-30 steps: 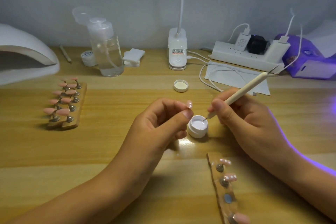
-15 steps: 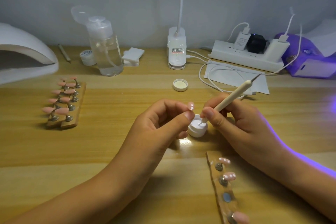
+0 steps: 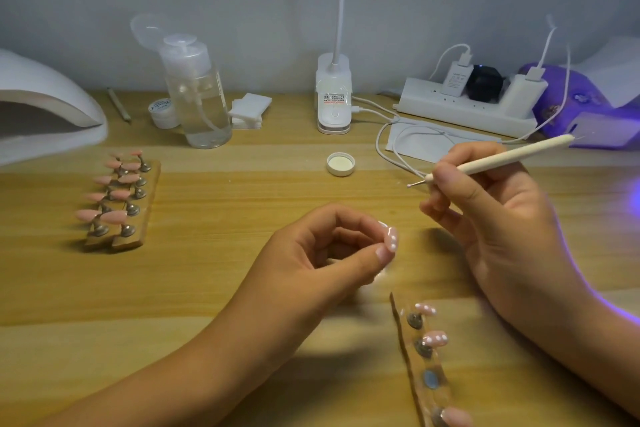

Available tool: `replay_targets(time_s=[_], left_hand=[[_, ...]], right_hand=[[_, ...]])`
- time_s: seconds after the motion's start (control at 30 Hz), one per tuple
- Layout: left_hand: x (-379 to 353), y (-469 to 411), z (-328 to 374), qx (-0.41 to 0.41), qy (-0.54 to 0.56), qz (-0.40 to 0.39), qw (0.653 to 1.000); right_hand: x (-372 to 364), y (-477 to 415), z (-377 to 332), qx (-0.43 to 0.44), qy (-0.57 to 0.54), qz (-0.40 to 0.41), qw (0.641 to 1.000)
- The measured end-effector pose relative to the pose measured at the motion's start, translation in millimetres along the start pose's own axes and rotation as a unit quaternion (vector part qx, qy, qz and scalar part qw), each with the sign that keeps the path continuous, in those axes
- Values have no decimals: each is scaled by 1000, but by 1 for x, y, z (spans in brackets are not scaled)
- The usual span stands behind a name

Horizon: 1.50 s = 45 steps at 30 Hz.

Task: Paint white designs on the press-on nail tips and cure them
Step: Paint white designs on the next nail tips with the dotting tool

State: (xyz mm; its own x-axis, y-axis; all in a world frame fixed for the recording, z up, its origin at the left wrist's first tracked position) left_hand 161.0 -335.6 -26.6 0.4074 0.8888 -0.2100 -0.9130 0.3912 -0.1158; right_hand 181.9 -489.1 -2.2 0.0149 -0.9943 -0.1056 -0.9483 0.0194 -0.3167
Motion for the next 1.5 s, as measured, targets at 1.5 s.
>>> replay_targets(time_s=[1.5], left_hand=[[-2, 3, -4, 8, -62, -19, 998]], right_hand=[[-36, 9, 3, -92, -100, -98, 986]])
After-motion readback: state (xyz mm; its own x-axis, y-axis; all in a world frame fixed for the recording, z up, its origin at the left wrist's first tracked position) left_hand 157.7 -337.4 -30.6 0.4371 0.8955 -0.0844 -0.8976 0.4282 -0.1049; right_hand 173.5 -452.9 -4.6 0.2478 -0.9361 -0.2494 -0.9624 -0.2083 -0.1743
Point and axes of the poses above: each hand's wrist, its own y-axis away from the middle knuckle, its own x-axis out of the back of the hand, z = x × y, the point moved 10 cm from there along -y, towards the middle knuckle, and after that the axes turned 3 degrees about y, right-handed, at the moved point
